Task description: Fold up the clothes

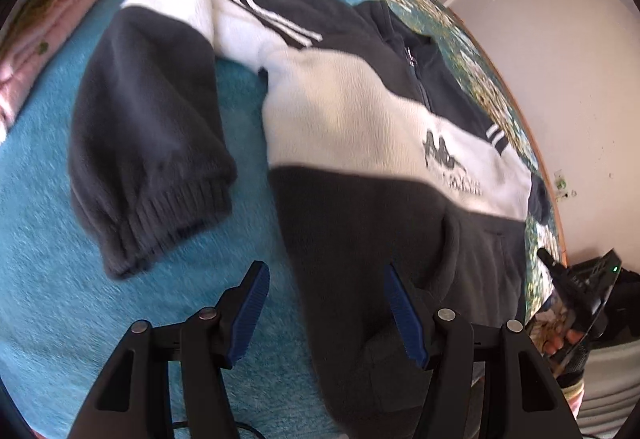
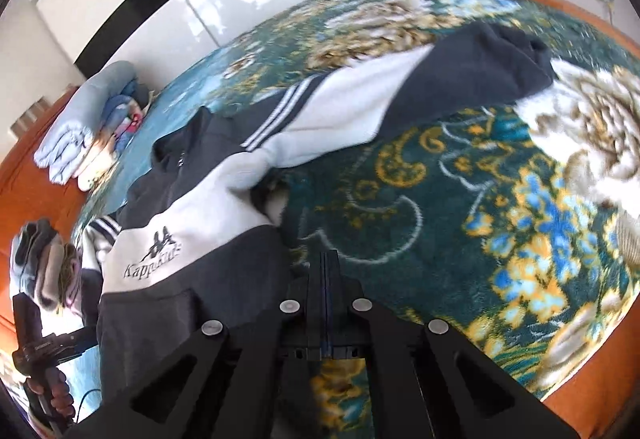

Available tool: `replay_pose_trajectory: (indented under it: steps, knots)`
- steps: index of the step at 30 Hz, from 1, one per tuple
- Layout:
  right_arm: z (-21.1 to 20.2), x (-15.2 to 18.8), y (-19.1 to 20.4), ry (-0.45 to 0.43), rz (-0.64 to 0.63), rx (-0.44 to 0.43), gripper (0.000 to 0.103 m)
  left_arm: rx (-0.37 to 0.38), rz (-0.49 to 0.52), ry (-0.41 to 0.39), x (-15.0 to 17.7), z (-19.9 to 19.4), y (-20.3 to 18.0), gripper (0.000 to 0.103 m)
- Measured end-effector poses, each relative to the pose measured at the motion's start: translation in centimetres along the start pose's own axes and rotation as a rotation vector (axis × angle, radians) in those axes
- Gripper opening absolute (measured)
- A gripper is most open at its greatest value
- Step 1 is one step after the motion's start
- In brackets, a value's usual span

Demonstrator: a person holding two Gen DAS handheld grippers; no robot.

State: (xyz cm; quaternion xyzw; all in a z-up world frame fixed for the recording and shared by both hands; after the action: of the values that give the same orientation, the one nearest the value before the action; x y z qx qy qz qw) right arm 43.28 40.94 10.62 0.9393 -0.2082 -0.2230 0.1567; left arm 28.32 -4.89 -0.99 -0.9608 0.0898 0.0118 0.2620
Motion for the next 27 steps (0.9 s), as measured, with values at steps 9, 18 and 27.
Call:
replay_pose_trajectory:
  steps: [9, 18, 27]
  knots:
    - [0.8, 2.2, 2.2, 0.03, -0.007, -0.041, 0.0, -0.01, 0.1, -0.084, -0.1, -1.8, -3.6, 0.007]
    - [-1.1, 4.6, 10.2, 0.036, -0.227, -0.123, 0.012, 0.0, 0.183, -0.026, -4.2, 0.6, -10.3, 0.01]
    - [3.2, 10.6, 21.3, 0.217, -0.495, -0.208, 0.057, 0.175, 0.093, 0.041, -4.6, -0.2, -8.0, 0.024]
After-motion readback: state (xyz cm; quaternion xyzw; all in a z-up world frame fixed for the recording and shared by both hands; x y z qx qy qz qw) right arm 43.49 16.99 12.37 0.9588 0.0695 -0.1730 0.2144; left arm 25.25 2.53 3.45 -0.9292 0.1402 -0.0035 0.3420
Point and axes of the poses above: each gripper's, at about its wrist camera, not at the fingertips, and z roughly the way its jaws point, y to its left, x to its underside, the point moved 8 cm from there along z, roughly the way its jaws point, and after that the axes turned 15 degrees about y, right-handed, at the moved point
